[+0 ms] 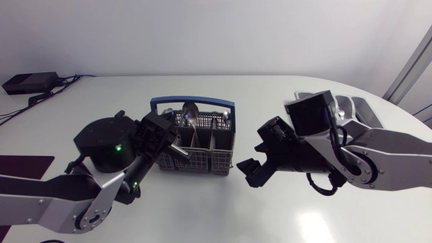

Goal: Unload the cutlery basket into the drawer organizer.

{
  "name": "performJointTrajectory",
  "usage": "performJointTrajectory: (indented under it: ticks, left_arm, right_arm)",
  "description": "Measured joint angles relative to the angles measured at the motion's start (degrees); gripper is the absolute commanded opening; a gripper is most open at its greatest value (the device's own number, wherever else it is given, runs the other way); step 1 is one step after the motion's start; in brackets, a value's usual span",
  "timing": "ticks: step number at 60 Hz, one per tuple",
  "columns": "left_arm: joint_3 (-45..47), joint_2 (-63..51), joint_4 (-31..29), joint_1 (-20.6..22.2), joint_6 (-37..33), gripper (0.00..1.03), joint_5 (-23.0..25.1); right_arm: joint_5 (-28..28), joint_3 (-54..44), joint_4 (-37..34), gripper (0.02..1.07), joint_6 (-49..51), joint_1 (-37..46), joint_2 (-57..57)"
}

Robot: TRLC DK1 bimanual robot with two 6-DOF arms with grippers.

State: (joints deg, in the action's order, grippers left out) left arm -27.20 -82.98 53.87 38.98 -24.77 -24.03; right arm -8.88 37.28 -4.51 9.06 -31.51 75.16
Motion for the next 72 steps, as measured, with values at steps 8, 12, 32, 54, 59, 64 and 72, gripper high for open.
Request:
performJointTrajectory:
  ticks: [8, 12, 32, 54, 59, 64, 72]
  left_arm:
    - [1.42, 2.01, 1.14, 0.98, -1.01, 0.04, 1.07]
    - [1.92, 2.84, 1.27, 1.75, -1.27, 0.04, 1.70]
    - [0.59, 10.29, -4.09, 4.28, -2.30, 0.04, 2.99]
    - [-16.06, 22.10, -37.55, 6.40, 10.36, 0.04, 10.84]
    - [-19.91, 22.03, -44.30, 3.76, 15.61, 0.04, 17.11]
    - [-23.21, 21.20, -48.41, 0.94, 19.87, 0.04, 22.86]
    - [-28.02, 17.86, -53.35, -4.02, 26.58, 0.04, 33.75]
  right_arm:
    - [0.24, 0.00, 0.00, 0.97, 0.00, -0.72, 0.00]
    - [0.42, 0.00, 0.00, 0.97, 0.00, -0.76, 0.00]
    - [0.42, 0.00, -0.50, 0.97, 0.00, -0.76, -0.76]
    - [-3.80, 5.03, -8.04, 0.97, 0.00, -0.63, -7.45]
    - [-5.40, 6.19, -9.11, 0.97, -0.02, -0.63, -8.22]
    - [-7.63, 7.45, -9.70, 0.97, -0.07, -0.66, -8.79]
    - [-11.37, 10.08, -10.10, 0.97, -1.42, -0.85, -8.94]
